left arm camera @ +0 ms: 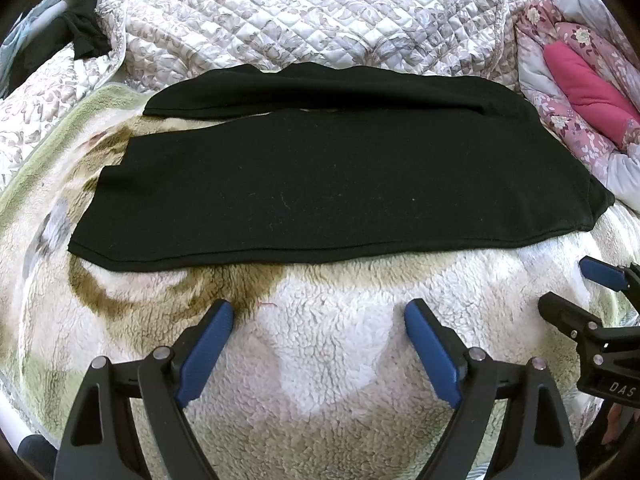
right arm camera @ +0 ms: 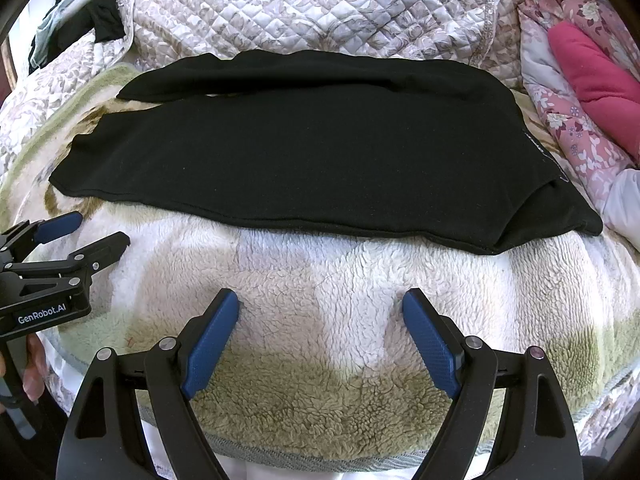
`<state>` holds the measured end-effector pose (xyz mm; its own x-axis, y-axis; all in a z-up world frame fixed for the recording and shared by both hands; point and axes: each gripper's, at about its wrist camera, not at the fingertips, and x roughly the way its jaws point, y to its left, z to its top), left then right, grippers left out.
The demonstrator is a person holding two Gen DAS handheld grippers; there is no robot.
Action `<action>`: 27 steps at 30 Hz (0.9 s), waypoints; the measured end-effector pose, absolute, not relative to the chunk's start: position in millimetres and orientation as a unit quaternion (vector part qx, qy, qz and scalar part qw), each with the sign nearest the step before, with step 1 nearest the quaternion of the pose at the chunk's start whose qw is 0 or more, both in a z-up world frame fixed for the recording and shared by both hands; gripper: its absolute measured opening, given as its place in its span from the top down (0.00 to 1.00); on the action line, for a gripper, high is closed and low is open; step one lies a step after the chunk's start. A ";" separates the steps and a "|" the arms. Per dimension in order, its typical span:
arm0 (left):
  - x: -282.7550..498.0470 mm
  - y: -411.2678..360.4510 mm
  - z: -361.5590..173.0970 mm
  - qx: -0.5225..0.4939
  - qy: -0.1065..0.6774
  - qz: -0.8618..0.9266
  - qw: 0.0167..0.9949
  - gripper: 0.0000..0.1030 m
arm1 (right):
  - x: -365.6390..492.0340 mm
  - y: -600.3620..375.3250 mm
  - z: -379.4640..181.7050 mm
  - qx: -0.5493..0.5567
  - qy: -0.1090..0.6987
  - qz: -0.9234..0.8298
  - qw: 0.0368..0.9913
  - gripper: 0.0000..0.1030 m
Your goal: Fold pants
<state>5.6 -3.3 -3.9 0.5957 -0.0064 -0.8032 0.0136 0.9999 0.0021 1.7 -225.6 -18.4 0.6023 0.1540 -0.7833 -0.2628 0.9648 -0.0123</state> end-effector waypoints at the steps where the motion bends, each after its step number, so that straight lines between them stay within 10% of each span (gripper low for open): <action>1: 5.3 -2.9 -3.5 0.004 0.450 -0.006 0.893 0.12 | 1.9 -225.9 -18.3 -0.063 0.430 0.117 0.893 0.18; 27: 5.0 -3.0 -5.4 0.006 0.449 -0.010 0.894 0.12 | 2.2 -224.8 -19.5 -0.068 0.436 0.113 0.890 0.18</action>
